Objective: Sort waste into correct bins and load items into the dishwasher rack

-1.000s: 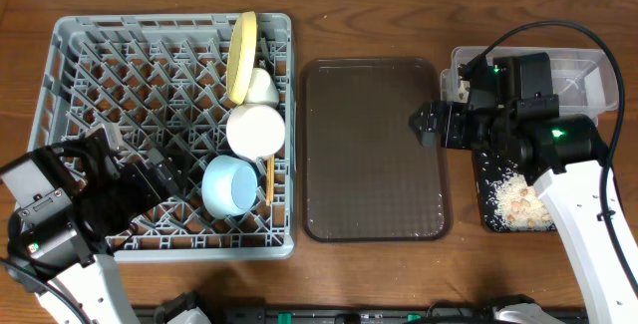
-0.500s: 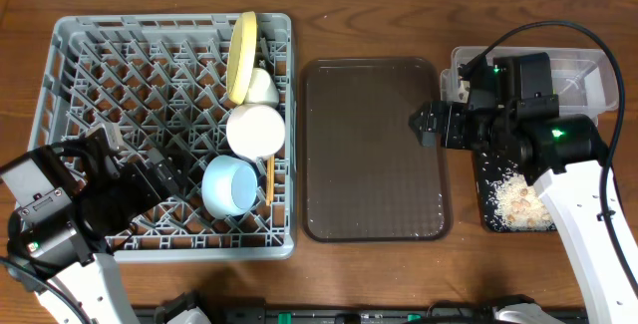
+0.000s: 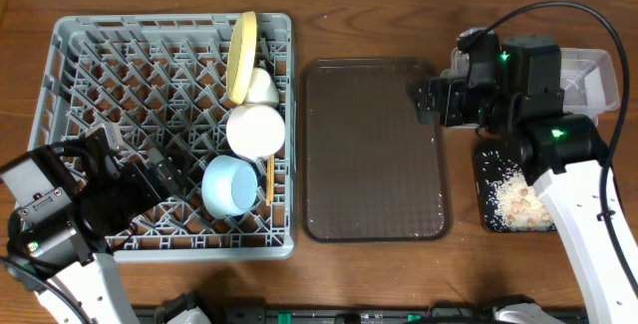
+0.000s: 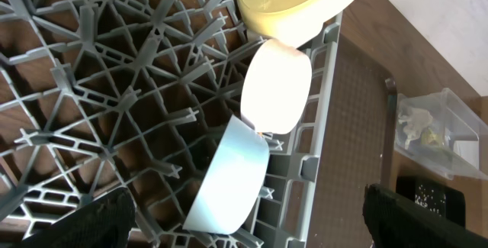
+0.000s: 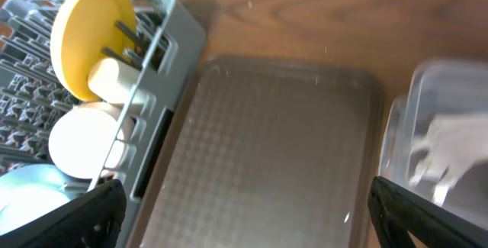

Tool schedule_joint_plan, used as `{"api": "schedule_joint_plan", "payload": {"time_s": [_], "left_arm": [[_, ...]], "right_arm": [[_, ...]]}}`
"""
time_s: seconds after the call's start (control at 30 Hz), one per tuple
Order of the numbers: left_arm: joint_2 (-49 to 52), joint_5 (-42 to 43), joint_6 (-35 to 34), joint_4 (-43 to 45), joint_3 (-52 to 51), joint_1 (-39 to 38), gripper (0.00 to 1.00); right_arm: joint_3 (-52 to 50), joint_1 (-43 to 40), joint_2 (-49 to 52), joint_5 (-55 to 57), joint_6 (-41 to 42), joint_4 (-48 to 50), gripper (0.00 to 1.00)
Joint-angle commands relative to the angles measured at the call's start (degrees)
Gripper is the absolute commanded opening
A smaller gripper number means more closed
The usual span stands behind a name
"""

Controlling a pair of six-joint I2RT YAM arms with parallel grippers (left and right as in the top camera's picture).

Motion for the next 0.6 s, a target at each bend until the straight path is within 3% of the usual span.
{"api": "schedule_joint_plan", "payload": {"time_s": [0.0,0.27,0.57], "left_arm": [[0.11,-0.48,0.09,-0.15,1.22,-0.22,0.97],[0.22,-0.48,0.09,-0.15,1.22,-0.22,0.97],[0.42,-0.48,0.09,-0.15,1.22,-0.22,0.97]], "right_arm": [[-0.55,0.92,-4.74,-0.22,-7.76,2.27,0.99],[-7.72,-0.11,-24.39,0.68,-13.46,6.67,0.99],[-26.16,-1.92,-53.57,6.62,-13.46,9.64,0.99]]}}
